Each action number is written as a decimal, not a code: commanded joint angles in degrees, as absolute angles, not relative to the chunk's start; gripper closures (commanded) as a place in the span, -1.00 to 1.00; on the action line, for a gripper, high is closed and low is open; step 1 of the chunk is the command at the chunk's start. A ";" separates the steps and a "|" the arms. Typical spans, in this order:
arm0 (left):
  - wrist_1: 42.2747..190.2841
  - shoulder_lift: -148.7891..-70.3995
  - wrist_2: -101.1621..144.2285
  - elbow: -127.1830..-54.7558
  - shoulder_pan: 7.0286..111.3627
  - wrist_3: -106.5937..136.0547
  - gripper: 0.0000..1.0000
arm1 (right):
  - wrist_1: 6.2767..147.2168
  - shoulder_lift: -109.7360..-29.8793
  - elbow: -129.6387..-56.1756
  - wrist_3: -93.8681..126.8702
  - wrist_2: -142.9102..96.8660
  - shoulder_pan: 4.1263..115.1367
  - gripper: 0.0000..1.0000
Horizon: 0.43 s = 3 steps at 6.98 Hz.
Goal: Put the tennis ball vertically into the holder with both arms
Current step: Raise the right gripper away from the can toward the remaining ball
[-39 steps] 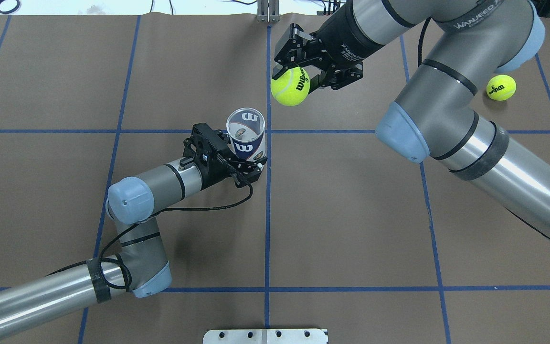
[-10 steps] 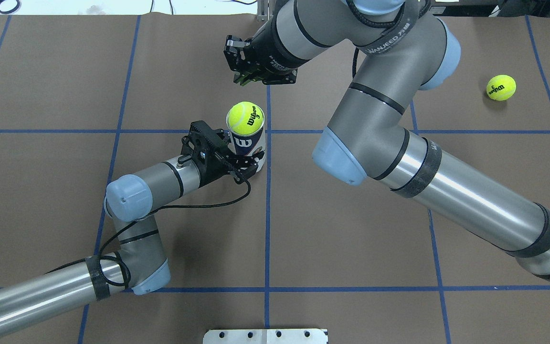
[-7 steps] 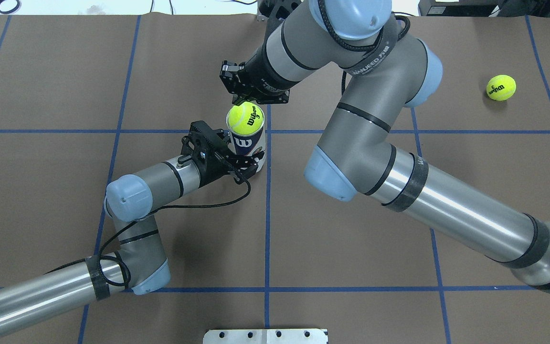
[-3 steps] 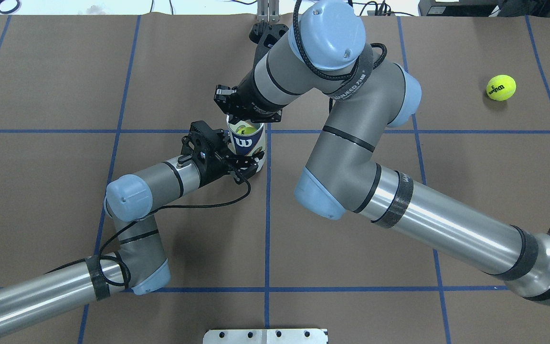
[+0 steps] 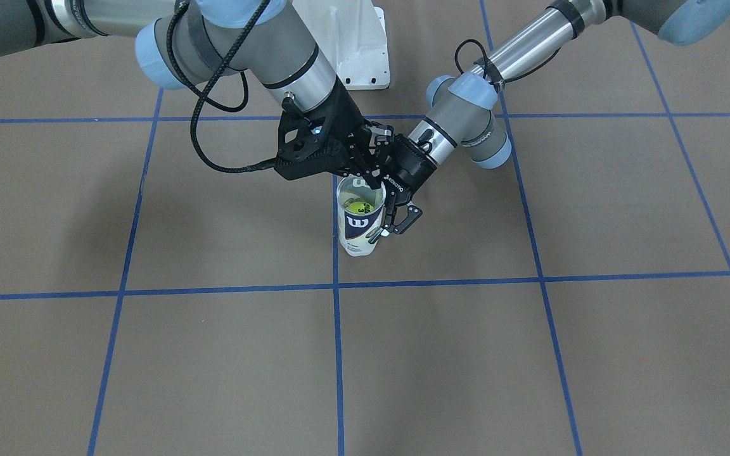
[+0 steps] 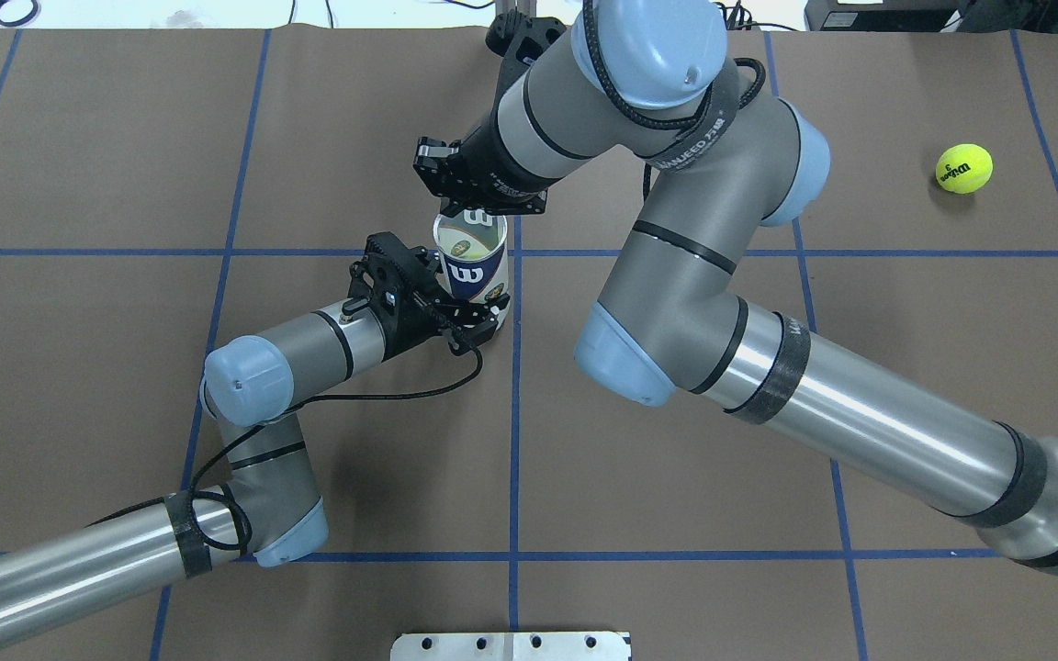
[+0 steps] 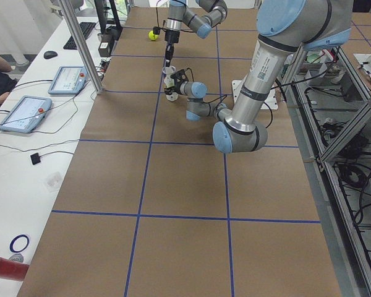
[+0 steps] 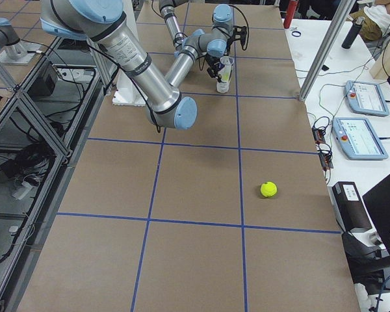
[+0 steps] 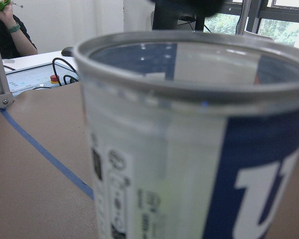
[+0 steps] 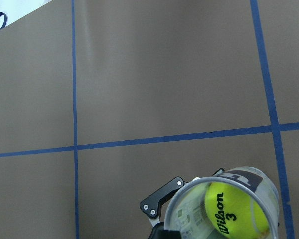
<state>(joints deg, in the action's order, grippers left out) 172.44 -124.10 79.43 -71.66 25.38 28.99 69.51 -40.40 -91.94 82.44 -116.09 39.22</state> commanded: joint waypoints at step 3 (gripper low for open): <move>172.44 -124.10 79.45 -71.72 25.31 29.00 -1.00 | 69.35 -42.70 -92.46 81.48 -125.47 49.97 -0.12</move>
<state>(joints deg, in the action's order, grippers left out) 172.44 -124.10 79.45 -71.72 25.35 29.00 69.38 -41.43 -92.50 82.08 -121.61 45.96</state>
